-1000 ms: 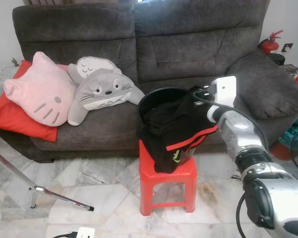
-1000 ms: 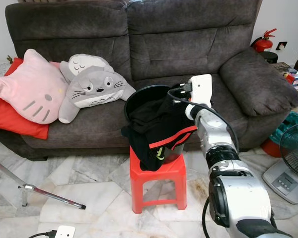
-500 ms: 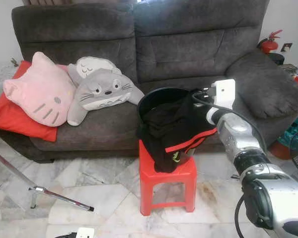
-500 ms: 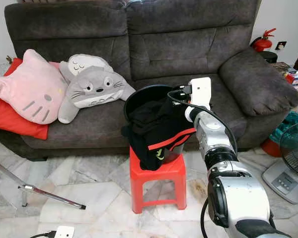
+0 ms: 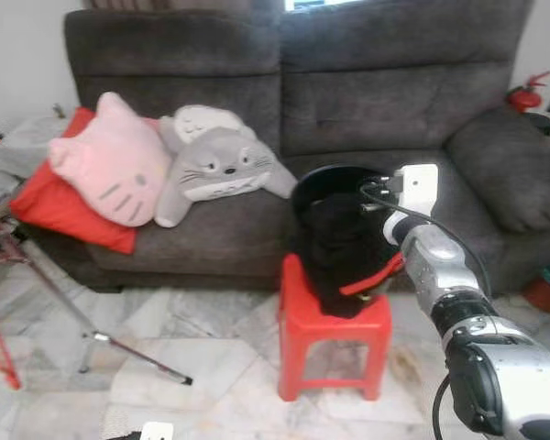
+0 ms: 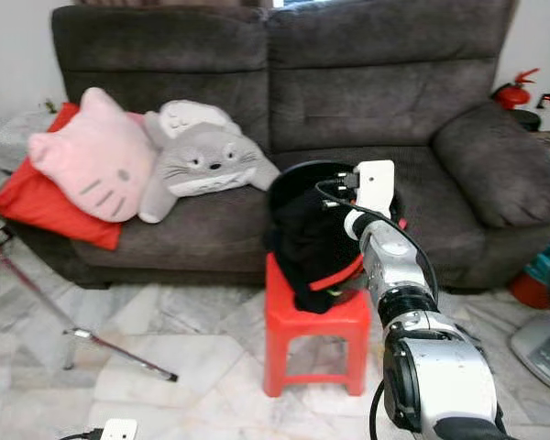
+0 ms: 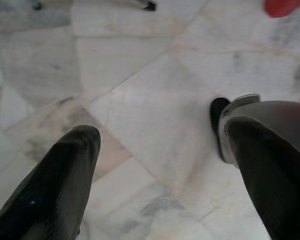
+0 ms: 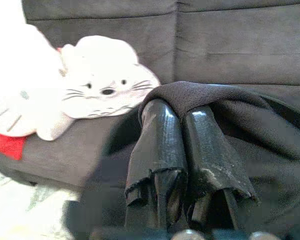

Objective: Hang hanger

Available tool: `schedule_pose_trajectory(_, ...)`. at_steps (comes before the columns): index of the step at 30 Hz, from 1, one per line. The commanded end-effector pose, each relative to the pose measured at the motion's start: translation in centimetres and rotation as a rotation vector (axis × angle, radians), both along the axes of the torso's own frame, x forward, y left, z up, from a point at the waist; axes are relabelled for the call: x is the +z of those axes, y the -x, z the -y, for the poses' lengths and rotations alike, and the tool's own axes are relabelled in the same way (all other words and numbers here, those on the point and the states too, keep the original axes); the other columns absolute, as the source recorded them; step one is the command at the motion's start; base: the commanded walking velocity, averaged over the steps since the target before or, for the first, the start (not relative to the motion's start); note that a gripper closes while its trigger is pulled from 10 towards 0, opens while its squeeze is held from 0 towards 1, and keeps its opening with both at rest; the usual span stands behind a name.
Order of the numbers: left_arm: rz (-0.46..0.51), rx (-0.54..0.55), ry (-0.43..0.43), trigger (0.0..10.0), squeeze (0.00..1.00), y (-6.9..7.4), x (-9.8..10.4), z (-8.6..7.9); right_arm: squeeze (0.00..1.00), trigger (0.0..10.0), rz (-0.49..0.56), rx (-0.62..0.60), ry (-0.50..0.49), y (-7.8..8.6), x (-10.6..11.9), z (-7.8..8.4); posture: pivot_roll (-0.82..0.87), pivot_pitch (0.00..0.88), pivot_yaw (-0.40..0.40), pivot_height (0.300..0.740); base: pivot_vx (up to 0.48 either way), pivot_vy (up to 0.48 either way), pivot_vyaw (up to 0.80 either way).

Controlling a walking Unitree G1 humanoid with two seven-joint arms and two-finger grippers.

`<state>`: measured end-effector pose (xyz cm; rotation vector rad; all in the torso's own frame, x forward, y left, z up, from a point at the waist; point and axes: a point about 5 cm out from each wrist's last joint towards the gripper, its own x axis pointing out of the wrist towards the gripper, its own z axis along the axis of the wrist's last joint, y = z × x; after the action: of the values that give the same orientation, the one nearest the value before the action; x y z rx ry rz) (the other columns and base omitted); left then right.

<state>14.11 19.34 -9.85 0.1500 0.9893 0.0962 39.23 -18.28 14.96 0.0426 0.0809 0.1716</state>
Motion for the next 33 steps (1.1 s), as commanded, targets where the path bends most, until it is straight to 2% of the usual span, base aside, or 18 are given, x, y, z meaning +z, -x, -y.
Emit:
schedule_pose_trajectory(1, 0.001, -0.003, -0.012, 10.0, 0.00, 0.06, 0.04, -0.37, 0.00, 0.0, 0.026, -0.007, -0.014, -0.14, 0.53, -0.06, -0.14, 0.000, 0.081, 0.740, 0.000, 0.000, 0.00)
schedule_pose_trajectory(10, 0.025, -0.007, 0.004, 10.0, 0.00, -0.06, 0.14, -0.29, 0.00, 0.0, 0.026, -0.008, -0.018, -0.09, 0.43, -0.12, -0.14, 0.000, 0.081, 0.740, 0.000, 0.000, 0.00)
schedule_pose_trajectory(33, 0.006, -0.031, 0.016, 10.0, 0.00, -0.03, 0.08, -0.31, 0.00, 0.0, 0.022, -0.017, -0.019, 0.00, 0.26, 0.14, -0.13, 0.000, 0.085, 0.740, 0.000, 0.000, 0.00)
